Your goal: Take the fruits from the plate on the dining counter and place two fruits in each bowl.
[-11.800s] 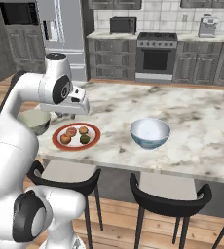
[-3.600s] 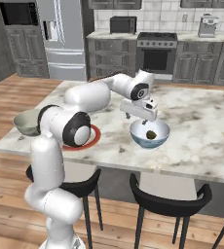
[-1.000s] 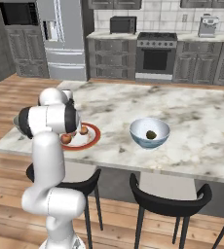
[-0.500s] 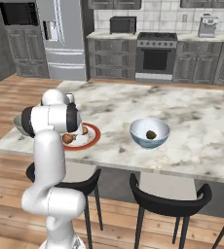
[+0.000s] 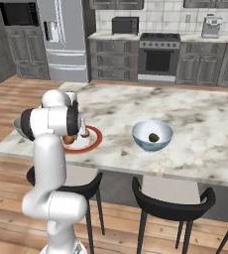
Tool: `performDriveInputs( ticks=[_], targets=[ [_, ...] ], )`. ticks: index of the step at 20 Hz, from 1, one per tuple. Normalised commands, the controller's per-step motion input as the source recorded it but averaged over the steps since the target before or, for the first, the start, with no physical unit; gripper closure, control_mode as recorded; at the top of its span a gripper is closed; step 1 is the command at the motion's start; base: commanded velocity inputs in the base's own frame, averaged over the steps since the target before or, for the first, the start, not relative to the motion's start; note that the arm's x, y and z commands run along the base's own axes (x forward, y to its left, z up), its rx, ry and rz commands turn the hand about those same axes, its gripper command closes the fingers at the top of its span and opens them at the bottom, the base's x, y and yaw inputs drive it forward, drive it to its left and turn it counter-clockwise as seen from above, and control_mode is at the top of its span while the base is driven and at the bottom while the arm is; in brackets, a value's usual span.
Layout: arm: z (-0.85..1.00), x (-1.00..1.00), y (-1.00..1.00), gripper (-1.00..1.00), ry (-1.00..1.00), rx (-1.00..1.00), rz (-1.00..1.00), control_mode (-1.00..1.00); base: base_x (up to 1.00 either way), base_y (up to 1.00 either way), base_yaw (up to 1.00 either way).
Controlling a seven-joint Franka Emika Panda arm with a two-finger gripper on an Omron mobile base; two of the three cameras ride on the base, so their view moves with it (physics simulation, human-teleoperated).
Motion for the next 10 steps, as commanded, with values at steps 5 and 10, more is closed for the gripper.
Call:
performDriveInputs(
  ticks=[5,10],
  targets=[
    [0.85,-0.28,-0.58,1.0,0.01,0.0,-0.11,-1.0,0.0,0.0,0.0],
    [0.63,-0.35,-0.85,1.0,-0.01,0.0,-0.1,-1.0,0.0,0.0,0.0]
  ],
)
